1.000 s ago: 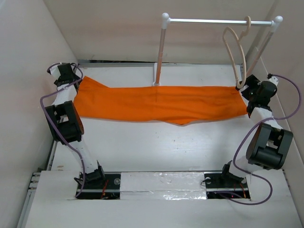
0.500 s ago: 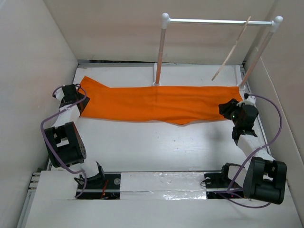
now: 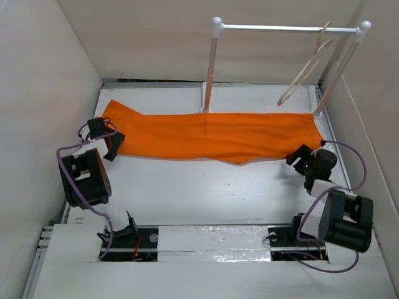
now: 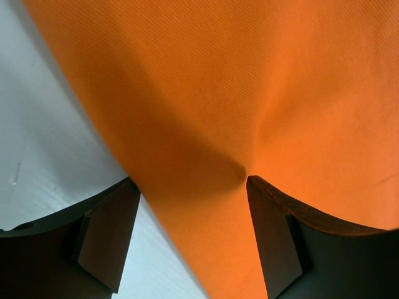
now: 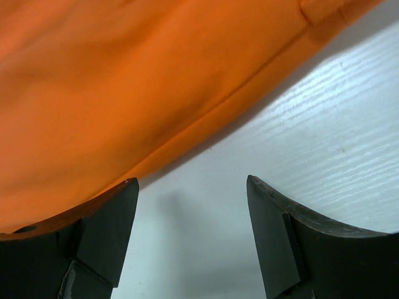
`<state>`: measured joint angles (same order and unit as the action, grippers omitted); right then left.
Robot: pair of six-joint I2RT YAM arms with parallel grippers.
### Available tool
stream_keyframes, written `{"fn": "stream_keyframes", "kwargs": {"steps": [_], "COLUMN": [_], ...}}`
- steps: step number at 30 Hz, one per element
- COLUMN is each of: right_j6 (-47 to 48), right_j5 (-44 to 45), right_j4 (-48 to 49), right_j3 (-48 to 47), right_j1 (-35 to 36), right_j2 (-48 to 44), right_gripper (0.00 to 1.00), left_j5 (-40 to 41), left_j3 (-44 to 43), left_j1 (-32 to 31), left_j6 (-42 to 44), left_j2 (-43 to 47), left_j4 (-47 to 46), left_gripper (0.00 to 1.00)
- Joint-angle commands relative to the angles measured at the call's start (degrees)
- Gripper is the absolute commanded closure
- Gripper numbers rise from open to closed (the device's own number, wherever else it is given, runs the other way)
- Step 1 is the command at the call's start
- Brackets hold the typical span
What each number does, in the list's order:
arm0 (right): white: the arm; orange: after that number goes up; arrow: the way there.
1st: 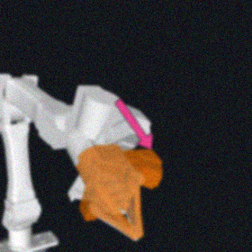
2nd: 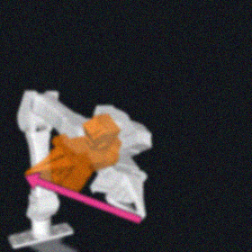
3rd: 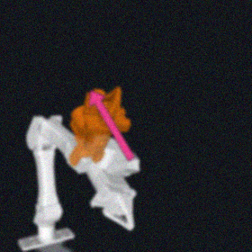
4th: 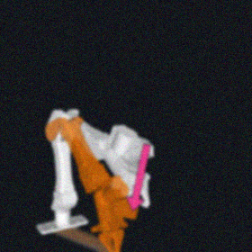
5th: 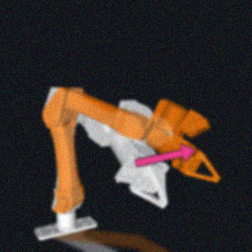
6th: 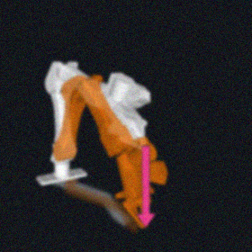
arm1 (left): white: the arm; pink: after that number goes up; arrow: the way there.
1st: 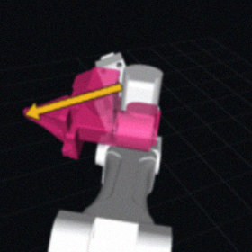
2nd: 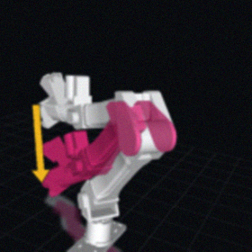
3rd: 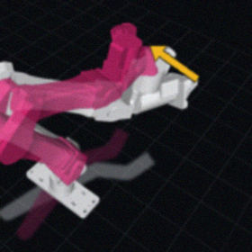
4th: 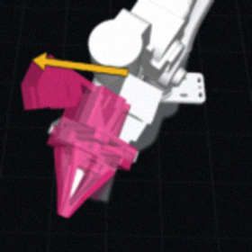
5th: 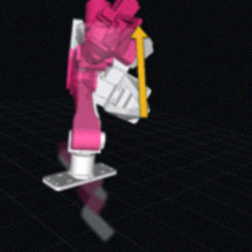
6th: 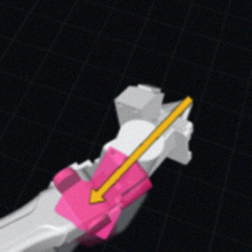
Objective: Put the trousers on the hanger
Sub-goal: Fold the trousers at the center of the board.
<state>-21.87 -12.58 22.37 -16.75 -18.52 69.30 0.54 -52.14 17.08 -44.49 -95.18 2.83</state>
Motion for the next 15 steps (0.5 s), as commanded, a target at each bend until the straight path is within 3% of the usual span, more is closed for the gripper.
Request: {"fn": "stream_keyframes", "kwargs": {"steps": [1,7,9,11,12,13,15], "right_j6": [-2.47,-7.66,-8.1,-8.19,-8.1,-8.02,-7.67], "right_j5": [-2.26,-3.68,-3.42,-3.59,-3.85,-3.94,-3.6], "right_j4": [6.96,12.43,12.35,13.31,13.92,14.45,14.46], "right_j3": [-2.66,-6.44,-7.24,-6.98,-6.72,-6.45,-5.05], "right_j1": [-1.34,-1.26,-1.25,-1.25,-1.25,-1.25,-1.25], "right_j2": [6.44,15.07,15.69,16.13,16.13,16.05,15.08], "right_gripper": [0.25,0.35,0.55,0.78,0.96,1.0,1.0], "left_j5": [-2.38,-1.95,-1.77,-2.11,-2.55,-2.3,-1.51], "left_j3": [-0.5,-3.93,-5.33,-6.39,-6.74,-7.1,-9.11], "left_j1": [-0.82,-2.57,-2.58,-3.11,-3.11,-3.11,-3.11], "left_j6": [-2.09,-3.41,-3.32,-2.89,-2.71,-1.75,-0.78], "left_j2": [-3.17,-6.77,-7.91,-8.53,-9.06,-9.24,-9.85], "left_j4": [-1.16,-2.3,-2.48,-2.48,-2.48,-2.48,-2.13], "left_gripper": [0.33,0.4,0.43,0.6,0.71,0.91,1.0]}}
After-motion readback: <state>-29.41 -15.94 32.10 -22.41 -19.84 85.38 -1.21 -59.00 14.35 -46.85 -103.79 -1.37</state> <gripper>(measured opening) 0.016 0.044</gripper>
